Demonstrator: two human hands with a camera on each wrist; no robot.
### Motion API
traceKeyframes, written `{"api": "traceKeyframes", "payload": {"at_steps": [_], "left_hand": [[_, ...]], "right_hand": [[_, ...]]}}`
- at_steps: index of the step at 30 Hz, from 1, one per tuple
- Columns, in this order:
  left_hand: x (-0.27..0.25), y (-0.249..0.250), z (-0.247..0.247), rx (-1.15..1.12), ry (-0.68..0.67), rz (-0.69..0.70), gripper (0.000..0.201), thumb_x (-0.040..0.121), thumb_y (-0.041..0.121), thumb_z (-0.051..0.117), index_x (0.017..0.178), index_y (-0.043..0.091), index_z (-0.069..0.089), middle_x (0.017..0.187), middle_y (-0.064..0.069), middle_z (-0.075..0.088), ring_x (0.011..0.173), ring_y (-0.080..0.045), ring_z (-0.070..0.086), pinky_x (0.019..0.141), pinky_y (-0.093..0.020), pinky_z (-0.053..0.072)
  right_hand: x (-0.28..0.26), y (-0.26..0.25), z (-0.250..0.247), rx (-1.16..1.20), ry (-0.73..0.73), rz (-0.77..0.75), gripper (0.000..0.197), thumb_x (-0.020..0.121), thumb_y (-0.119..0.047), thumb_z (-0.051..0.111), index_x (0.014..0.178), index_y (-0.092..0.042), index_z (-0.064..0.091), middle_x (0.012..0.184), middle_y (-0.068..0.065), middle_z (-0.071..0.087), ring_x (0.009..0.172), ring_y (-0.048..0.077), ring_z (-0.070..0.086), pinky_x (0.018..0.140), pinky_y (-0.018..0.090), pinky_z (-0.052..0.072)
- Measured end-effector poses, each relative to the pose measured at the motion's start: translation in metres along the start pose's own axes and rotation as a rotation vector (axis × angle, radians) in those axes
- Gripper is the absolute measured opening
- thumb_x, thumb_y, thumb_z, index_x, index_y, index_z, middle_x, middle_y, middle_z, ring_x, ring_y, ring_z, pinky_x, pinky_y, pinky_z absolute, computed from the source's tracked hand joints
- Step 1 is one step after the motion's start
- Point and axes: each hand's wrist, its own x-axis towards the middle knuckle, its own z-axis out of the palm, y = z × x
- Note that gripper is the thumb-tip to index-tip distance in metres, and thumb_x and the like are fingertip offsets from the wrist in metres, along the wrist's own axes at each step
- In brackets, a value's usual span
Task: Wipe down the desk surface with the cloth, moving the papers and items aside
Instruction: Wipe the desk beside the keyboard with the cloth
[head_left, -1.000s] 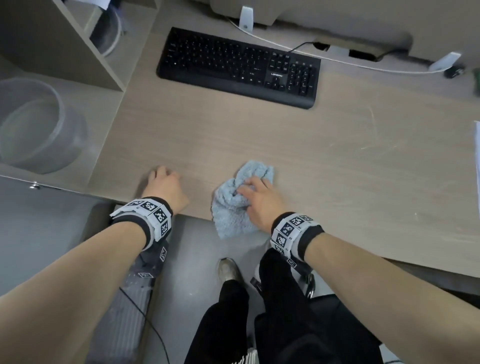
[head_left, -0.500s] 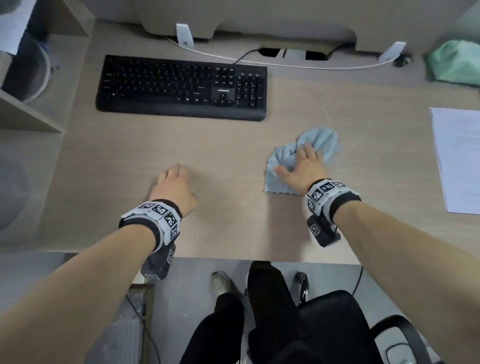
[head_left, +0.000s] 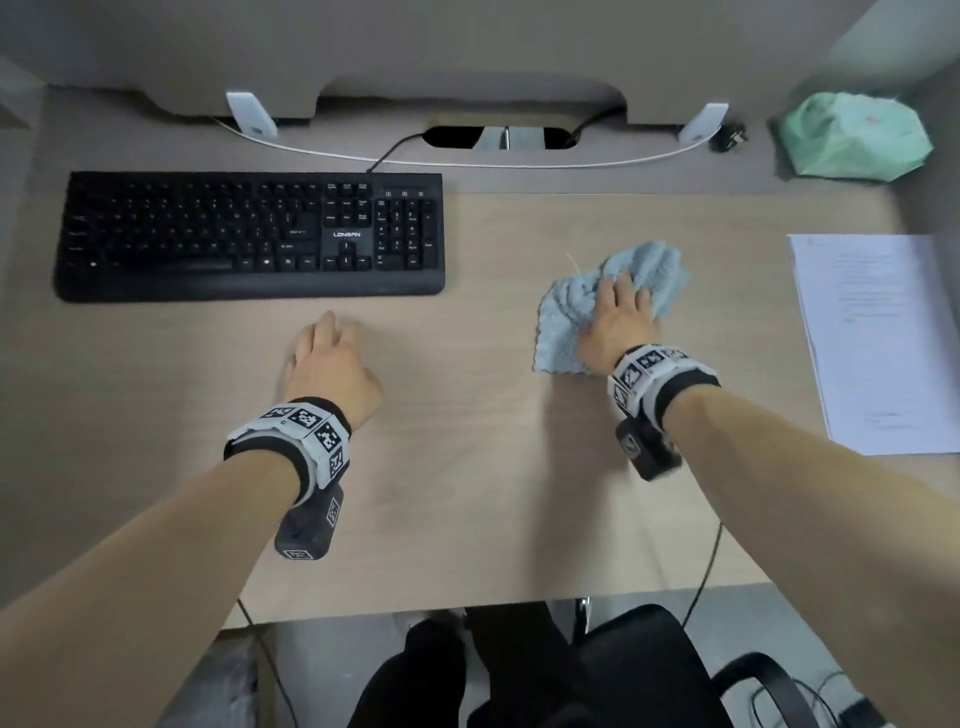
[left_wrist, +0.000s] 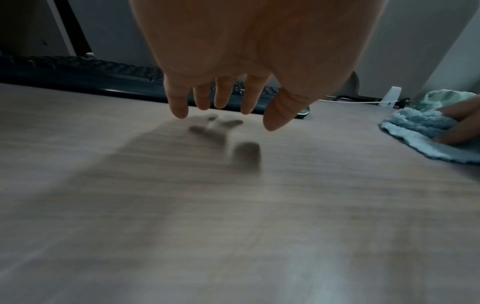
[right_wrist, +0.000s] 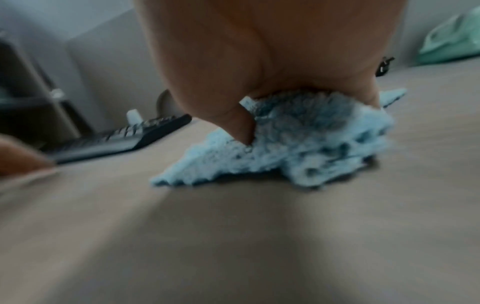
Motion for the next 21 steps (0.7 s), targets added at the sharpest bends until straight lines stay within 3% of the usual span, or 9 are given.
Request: {"api": "traceKeyframes", "payload": {"at_steps": [2, 5, 8, 10, 13, 16, 18, 21], "left_hand": [[0.005, 0.002, -0.002, -0.015, 0.002, -0.016, 0.057, 0.083, 0.018, 0.051, 0.139, 0.015, 0.04, 0.152, -0.009, 0.027, 0.138, -0.032, 0.024, 0.113, -0.045, 0.028], [0.013, 0.006, -0.002, -0.017, -0.042, -0.036, 0.058, 0.083, 0.02, 0.051, 0.139, 0.016, 0.04, 0.146, -0.006, 0.032, 0.133, -0.031, 0.029, 0.112, -0.045, 0.032], [0.017, 0.013, -0.002, 0.021, -0.068, -0.064, 0.058, 0.082, 0.023, 0.052, 0.138, 0.014, 0.041, 0.143, -0.007, 0.035, 0.13, -0.033, 0.031, 0.107, -0.045, 0.037], [0.019, 0.015, -0.004, 0.036, -0.081, -0.068, 0.058, 0.081, 0.024, 0.053, 0.137, 0.013, 0.041, 0.141, -0.01, 0.037, 0.129, -0.034, 0.032, 0.105, -0.046, 0.039], [0.019, 0.015, -0.006, 0.056, -0.098, -0.067, 0.058, 0.081, 0.025, 0.052, 0.137, 0.014, 0.04, 0.143, -0.01, 0.035, 0.13, -0.034, 0.03, 0.104, -0.046, 0.04], [0.018, 0.013, -0.003, 0.083, -0.122, -0.056, 0.062, 0.079, 0.027, 0.052, 0.139, 0.016, 0.037, 0.152, -0.01, 0.026, 0.136, -0.034, 0.025, 0.107, -0.046, 0.039], [0.017, 0.013, -0.001, 0.096, -0.128, -0.054, 0.063, 0.079, 0.028, 0.051, 0.139, 0.015, 0.036, 0.154, -0.011, 0.023, 0.136, -0.035, 0.024, 0.106, -0.048, 0.039], [0.017, 0.015, 0.0, 0.122, -0.13, -0.05, 0.061, 0.08, 0.028, 0.05, 0.138, 0.013, 0.036, 0.154, -0.013, 0.022, 0.135, -0.036, 0.024, 0.106, -0.047, 0.039]], "right_hand": [[0.013, -0.024, -0.006, 0.015, -0.021, -0.025, 0.085, 0.091, -0.022, 0.054, 0.156, -0.01, 0.0, 0.165, 0.008, -0.007, 0.15, 0.038, -0.003, 0.12, 0.053, 0.015], [0.001, -0.063, 0.0, -0.011, -0.039, -0.271, 0.085, 0.087, -0.015, 0.055, 0.157, -0.015, 0.005, 0.165, 0.004, -0.003, 0.15, 0.035, -0.004, 0.12, 0.056, 0.014], [-0.02, -0.056, 0.01, -0.018, -0.073, -0.43, 0.083, 0.09, -0.015, 0.053, 0.158, -0.022, 0.004, 0.165, -0.005, -0.007, 0.152, 0.026, -0.008, 0.121, 0.054, 0.006], [-0.014, -0.029, 0.003, 0.014, -0.074, -0.382, 0.085, 0.089, -0.019, 0.055, 0.158, -0.025, 0.006, 0.165, -0.006, -0.005, 0.152, 0.025, -0.007, 0.121, 0.055, 0.007], [0.014, 0.001, -0.016, 0.063, -0.019, -0.197, 0.086, 0.088, -0.018, 0.055, 0.158, -0.023, 0.004, 0.165, -0.002, -0.005, 0.152, 0.029, -0.005, 0.12, 0.057, 0.008], [0.036, -0.016, -0.022, 0.08, -0.018, -0.063, 0.084, 0.091, -0.023, 0.052, 0.157, -0.019, 0.001, 0.165, 0.002, -0.01, 0.151, 0.034, -0.006, 0.121, 0.056, 0.008], [0.031, -0.039, -0.016, 0.041, -0.028, -0.117, 0.084, 0.092, -0.029, 0.05, 0.157, -0.018, -0.001, 0.165, 0.003, -0.012, 0.15, 0.036, -0.008, 0.12, 0.058, 0.005], [0.003, -0.046, 0.001, -0.038, -0.04, -0.321, 0.082, 0.092, -0.029, 0.049, 0.157, -0.021, -0.001, 0.165, -0.001, -0.012, 0.151, 0.031, -0.01, 0.119, 0.059, 0.003]]}}
